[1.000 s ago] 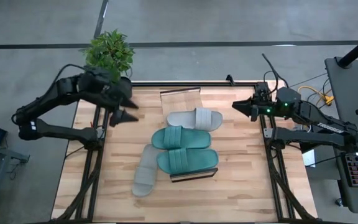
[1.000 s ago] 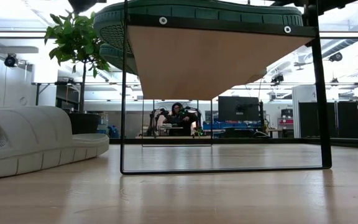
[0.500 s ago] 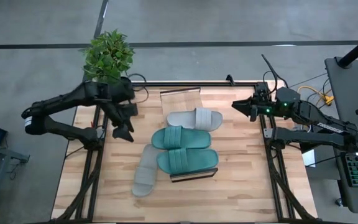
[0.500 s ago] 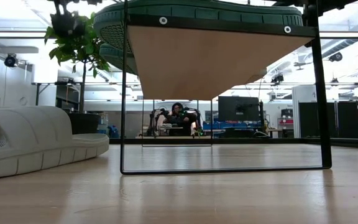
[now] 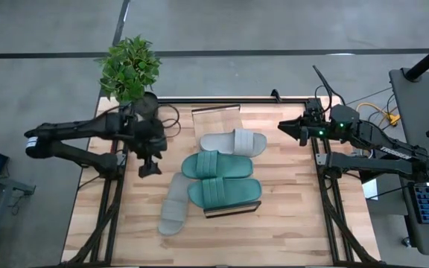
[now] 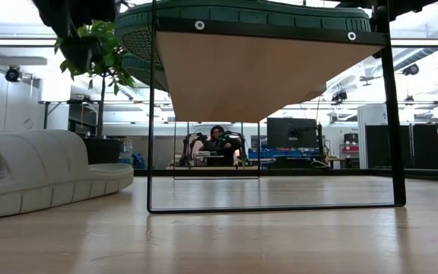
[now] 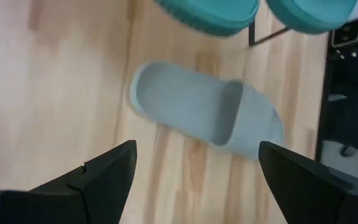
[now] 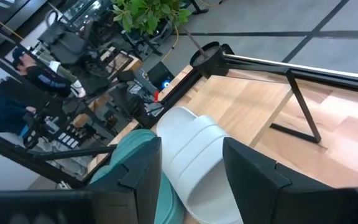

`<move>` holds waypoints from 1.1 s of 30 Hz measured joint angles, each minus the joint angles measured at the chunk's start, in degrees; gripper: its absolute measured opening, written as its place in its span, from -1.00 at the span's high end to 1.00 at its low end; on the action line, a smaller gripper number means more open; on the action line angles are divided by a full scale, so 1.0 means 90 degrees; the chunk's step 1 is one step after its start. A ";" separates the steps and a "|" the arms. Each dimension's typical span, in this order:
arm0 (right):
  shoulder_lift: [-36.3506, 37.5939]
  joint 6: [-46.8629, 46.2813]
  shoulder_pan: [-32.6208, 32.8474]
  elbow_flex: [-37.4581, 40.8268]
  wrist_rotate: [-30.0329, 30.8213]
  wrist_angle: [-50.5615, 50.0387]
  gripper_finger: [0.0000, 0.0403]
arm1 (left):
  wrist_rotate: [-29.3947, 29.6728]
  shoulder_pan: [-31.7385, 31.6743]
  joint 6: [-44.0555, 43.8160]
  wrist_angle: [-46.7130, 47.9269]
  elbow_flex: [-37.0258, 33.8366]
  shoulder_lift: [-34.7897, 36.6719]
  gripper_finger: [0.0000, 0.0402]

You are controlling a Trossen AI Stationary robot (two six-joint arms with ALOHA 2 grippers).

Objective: Pick and place slides into the shelf
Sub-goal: Put the gray slipper on the shelf

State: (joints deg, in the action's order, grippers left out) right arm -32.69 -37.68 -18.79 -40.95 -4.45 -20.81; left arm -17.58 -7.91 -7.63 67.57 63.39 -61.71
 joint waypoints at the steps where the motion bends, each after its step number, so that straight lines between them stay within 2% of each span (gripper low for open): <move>1: 0.0000 0.0034 0.0000 0.0000 0.0001 0.0001 0.20 | 0.0136 0.0137 -0.0087 -0.0176 -0.0059 0.0046 -0.60; 6: -0.0002 0.0086 0.0000 0.0000 0.0002 0.0001 0.22 | 0.0759 0.0954 -0.0281 -0.0734 -0.0359 0.0155 -0.60; 11: -0.0002 0.0149 0.0000 0.0000 0.0002 0.0001 0.21 | 0.0880 0.1672 -0.0522 -0.0858 -0.0822 0.0108 -0.60; 18: 0.0000 0.0193 0.0000 0.0000 0.0002 0.0001 0.23 | 0.1357 0.2518 -0.1159 -0.1899 -0.1301 0.0117 -0.60; 27: -0.0002 0.0208 0.0000 0.0002 0.0002 -0.0047 0.23 | 0.1320 0.3427 -0.1620 -0.2791 -0.1643 -0.0124 -0.60; 33: -0.0002 0.0266 0.0000 0.0002 0.0005 -0.0046 0.24 | 0.1202 0.3523 -0.1900 -0.3383 -0.1931 -0.0646 -0.60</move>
State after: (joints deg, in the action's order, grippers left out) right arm -32.71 -35.29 -18.79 -40.93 -4.40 -21.23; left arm -6.76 23.79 -24.73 37.12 46.01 -67.53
